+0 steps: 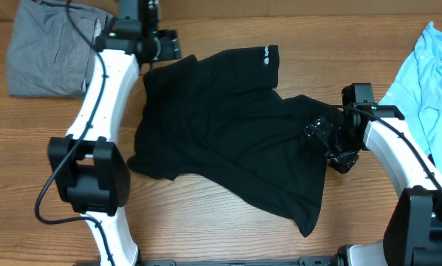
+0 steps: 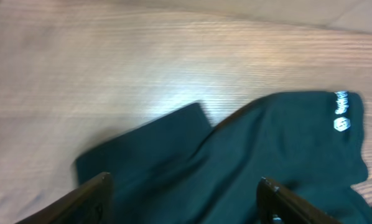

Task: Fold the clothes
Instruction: 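Pull the shirt apart with both grippers, left toward upper left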

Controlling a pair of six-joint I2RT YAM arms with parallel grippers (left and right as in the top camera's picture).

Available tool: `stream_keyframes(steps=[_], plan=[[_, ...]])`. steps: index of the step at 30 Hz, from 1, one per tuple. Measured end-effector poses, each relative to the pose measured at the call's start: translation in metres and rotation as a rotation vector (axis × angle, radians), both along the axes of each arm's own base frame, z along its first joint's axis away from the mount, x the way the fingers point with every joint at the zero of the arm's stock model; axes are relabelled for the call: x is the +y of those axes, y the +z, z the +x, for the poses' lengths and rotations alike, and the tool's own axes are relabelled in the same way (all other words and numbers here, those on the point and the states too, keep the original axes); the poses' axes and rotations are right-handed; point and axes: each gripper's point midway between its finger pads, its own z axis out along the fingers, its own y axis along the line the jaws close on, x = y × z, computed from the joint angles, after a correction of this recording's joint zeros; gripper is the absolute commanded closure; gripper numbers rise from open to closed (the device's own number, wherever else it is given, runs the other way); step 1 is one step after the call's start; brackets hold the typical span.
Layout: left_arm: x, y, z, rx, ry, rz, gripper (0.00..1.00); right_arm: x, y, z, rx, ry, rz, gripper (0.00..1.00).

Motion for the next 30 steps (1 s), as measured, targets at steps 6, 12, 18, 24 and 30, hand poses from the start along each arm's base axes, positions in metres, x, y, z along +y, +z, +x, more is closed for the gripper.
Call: stream_keyframes(steps=[6,12,18,24,30], plan=[[-0.027,-0.040,0.015,0.013,-0.066,0.009,0.24,0.003,0.000,-0.002,0.001,0.026,0.014,0.00],[-0.025,-0.107,0.014,0.130,-0.064,0.025,0.23,0.003,0.001,-0.002,0.000,0.038,0.014,0.00],[-0.023,-0.137,0.012,0.177,-0.062,0.040,0.25,0.003,0.001,-0.002,-0.001,0.039,0.014,0.00],[-0.020,-0.145,0.011,0.189,-0.054,0.058,0.30,0.003,0.001,-0.002,-0.001,0.038,0.015,0.00],[-0.017,-0.147,0.012,0.186,-0.068,0.087,0.31,0.003,0.001,-0.002,-0.001,0.039,0.014,0.00]])
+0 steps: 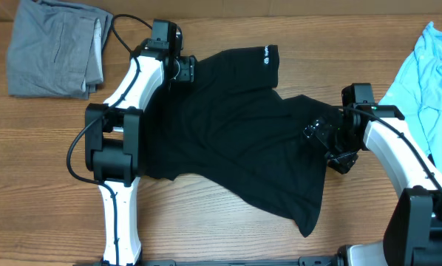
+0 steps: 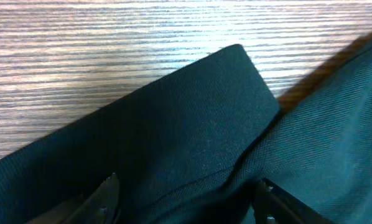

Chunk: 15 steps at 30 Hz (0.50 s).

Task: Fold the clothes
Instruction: 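Pull the shirt apart with both grippers, left toward upper left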

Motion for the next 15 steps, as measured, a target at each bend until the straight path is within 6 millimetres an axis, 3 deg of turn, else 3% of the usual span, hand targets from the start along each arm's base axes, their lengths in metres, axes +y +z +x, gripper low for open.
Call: stream_keyframes(steps=[6,8,13,15], plan=[[0.001,-0.012,-0.002,0.019,-0.019,0.020,0.37,0.000,0.000,0.000,0.002,0.000,0.000,0.00],[0.002,-0.013,-0.002,0.018,-0.019,0.023,0.44,0.000,0.000,-0.003,0.011,0.000,0.000,0.00],[0.009,-0.015,0.002,0.002,-0.013,0.064,0.81,0.000,-0.001,-0.008,0.034,0.001,0.000,0.11],[0.014,-0.016,0.005,-0.009,-0.001,0.091,0.88,0.000,-0.001,-0.008,0.032,0.005,0.000,0.16]])
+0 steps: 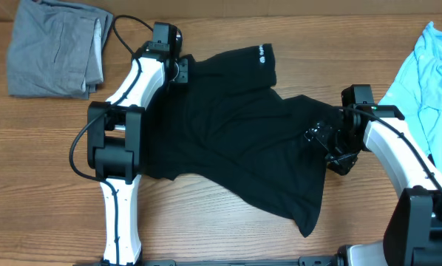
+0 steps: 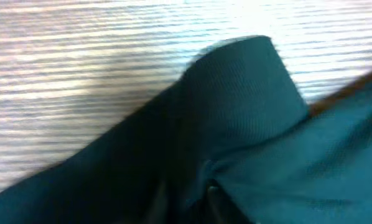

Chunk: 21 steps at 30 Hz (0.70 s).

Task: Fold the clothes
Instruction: 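Pull the shirt apart with both grippers, left toward upper left, then stretch the shirt flat, right gripper pulling its right side outward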

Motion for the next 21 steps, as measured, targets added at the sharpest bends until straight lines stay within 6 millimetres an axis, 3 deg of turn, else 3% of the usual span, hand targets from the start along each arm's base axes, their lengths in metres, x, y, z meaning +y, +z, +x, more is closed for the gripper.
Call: stream_keyframes(steps=[5,9,15,16,19,20,21], plan=[[0.017,0.000,0.003,-0.013,0.059,0.060,0.94,0.000,0.000,0.000,0.002,-0.004,0.001,0.27],[0.043,0.001,0.006,-0.018,0.124,0.094,0.94,0.000,0.000,-0.001,0.005,-0.002,0.001,0.30],[0.135,0.001,0.001,-0.006,0.378,0.132,0.90,0.000,0.000,-0.002,0.010,-0.002,0.001,0.32],[0.154,0.001,-0.002,-0.002,0.425,0.134,0.86,0.000,0.000,-0.002,0.010,-0.002,0.001,0.32],[0.198,0.000,-0.011,0.011,0.528,0.141,0.52,0.001,0.000,-0.002,0.010,0.000,0.003,0.32],[0.209,0.000,-0.015,0.016,0.554,0.142,0.36,0.002,0.000,-0.002,0.009,0.001,0.004,0.31],[0.218,0.000,-0.017,0.020,0.573,0.141,0.34,0.002,0.000,-0.002,0.009,0.002,0.004,0.31]])
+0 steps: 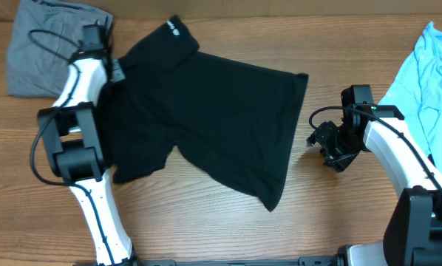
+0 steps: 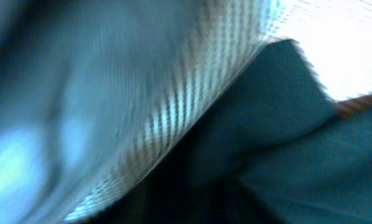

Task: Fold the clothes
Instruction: 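Stretch the shirt flat, right gripper pulling its right side outward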

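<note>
The black t-shirt (image 1: 206,111) lies spread over the left and middle of the wooden table, its white-logo sleeve (image 1: 171,24) at the far edge. My left gripper (image 1: 113,71) is at the shirt's upper left edge, shut on the black cloth. The left wrist view is blurred: dark shirt fabric (image 2: 285,137) fills it beside pale woven cloth (image 2: 111,93), and the fingers are hidden. My right gripper (image 1: 315,139) sits over bare wood just right of the shirt, apart from it, with its fingers looking spread and nothing between them.
A folded grey garment (image 1: 40,52) lies at the far left corner, right beside my left gripper. A light blue garment (image 1: 432,66) lies at the right edge. Bare wood (image 1: 206,229) shows along the front.
My left gripper has moved left toward the grey garment with the shirt's edge held. The whole black shirt has shifted left and off my right gripper, which stays where it was.
My left gripper was open above the shirt's upper left sleeve, with my right gripper resting on the shirt's right hem. Then the left was lower at the sleeve, then shut on it. Now the shirt lies further left, flatter, and clear of the right gripper.
</note>
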Controlling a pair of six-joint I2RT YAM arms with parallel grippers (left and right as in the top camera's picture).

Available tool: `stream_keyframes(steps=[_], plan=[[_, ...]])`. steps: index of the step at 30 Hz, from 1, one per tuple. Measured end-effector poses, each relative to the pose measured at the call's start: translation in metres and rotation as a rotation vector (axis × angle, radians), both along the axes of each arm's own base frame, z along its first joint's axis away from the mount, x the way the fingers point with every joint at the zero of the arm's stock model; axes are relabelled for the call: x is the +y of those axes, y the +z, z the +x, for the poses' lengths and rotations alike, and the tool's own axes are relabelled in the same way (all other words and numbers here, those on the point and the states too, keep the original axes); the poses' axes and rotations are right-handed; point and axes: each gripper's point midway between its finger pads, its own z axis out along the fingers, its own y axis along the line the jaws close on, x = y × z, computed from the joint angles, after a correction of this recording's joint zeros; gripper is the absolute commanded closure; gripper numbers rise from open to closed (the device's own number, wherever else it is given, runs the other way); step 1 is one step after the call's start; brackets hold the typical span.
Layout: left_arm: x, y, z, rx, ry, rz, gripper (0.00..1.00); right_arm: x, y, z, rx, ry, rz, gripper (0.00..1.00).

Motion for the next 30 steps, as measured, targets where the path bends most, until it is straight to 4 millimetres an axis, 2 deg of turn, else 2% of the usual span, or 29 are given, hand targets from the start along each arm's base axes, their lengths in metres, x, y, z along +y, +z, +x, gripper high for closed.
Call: stream_keyframes(steps=[2,5,9,12,14,17,20,25,30], plan=[[0.010,0.000,-0.004,0.003,0.031,-0.006,0.28,0.001,0.000,0.001,-0.005,0.003,0.001,0.31],[0.013,0.002,-0.006,0.015,0.039,0.002,0.22,0.005,0.001,0.007,-0.031,0.017,0.003,0.27],[0.007,0.007,-0.013,0.063,0.030,-0.001,0.19,0.015,0.003,0.022,-0.103,0.050,0.005,0.26],[-0.004,0.024,-0.012,0.081,0.010,-0.007,0.18,0.026,0.006,0.039,-0.181,0.082,0.010,0.27],[-0.012,0.041,-0.005,0.068,-0.008,-0.018,0.18,0.034,0.010,0.051,-0.239,0.109,0.014,0.39],[-0.036,0.072,0.004,0.042,-0.058,-0.061,0.16,0.041,0.015,0.066,-0.316,0.138,0.013,0.60],[-0.063,0.091,0.009,0.024,-0.112,-0.115,0.00,0.043,0.018,0.073,-0.351,0.152,0.009,0.73],[-0.101,0.093,0.006,0.044,-0.186,-0.202,0.00,0.039,0.010,0.071,-0.327,0.155,-0.016,0.75],[-0.119,0.091,0.001,0.069,-0.219,-0.244,0.00,0.045,-0.011,0.066,-0.270,0.183,-0.026,0.83]])
